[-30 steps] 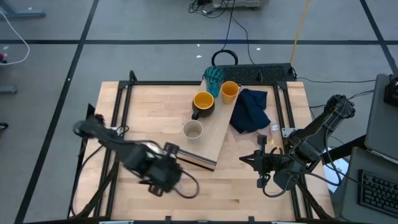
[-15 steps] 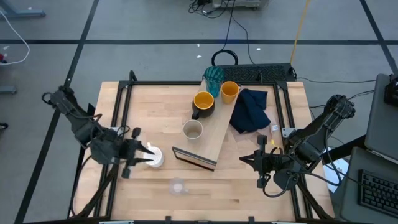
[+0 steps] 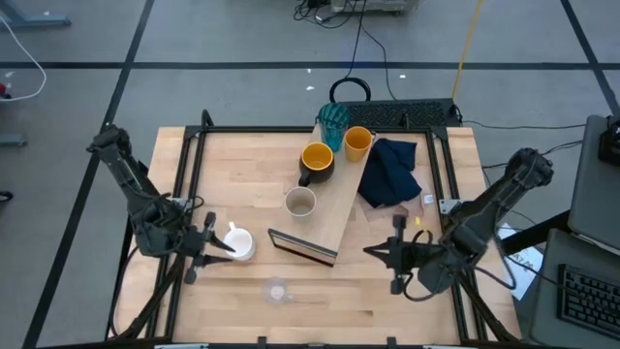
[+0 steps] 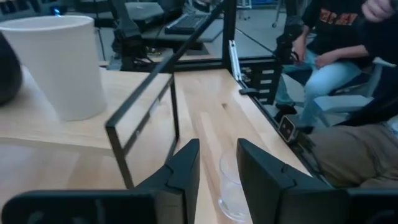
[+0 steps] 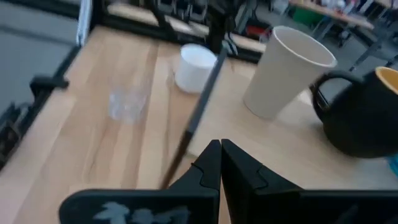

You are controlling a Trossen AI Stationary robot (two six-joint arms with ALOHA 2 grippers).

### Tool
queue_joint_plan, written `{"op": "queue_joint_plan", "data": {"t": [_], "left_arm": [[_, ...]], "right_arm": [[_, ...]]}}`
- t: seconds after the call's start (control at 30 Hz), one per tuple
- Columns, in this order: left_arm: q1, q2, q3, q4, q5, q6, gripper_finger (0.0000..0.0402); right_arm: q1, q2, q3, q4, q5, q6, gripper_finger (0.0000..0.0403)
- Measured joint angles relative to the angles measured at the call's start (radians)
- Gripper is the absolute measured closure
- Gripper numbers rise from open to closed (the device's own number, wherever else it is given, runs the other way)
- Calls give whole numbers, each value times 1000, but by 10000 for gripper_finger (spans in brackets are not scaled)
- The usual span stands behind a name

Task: Stack small to large cups/mugs on shelf
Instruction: Put the white mug on the shelf

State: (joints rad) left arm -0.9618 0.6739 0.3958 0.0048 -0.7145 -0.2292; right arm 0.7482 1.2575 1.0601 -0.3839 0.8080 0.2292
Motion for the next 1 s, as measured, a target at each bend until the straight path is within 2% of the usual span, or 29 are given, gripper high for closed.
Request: {"op": "queue_joint_plan", "data": {"t": [0.07,0.23,0.33,0.53,0.73,0.83,0.9,1.0], "left_arm": [[-8,-2,4,0,-14,22,293],[-11,-2,18,2,-19,67,293],[-10,-3,18,1,-21,69,293],[-10,-3,18,4,-22,53,293],[-10,-3,18,12,-31,43,293],[-10,-3,19,25,-35,43,293],[-10,-2,19,25,-35,43,293],[-10,-2,19,24,-34,43,293]], "right_arm": [[-16,0,-80,196,-17,-57,403],[-58,18,-273,817,-285,-238,392],[-61,43,-330,1055,-311,-268,363],[-62,129,-297,1075,-311,-269,250],[-48,298,-123,1026,-310,-425,143],[-48,350,-59,980,-260,-479,115],[-56,376,-35,980,-208,-507,108],[-74,391,-23,986,-200,-532,107]]}}
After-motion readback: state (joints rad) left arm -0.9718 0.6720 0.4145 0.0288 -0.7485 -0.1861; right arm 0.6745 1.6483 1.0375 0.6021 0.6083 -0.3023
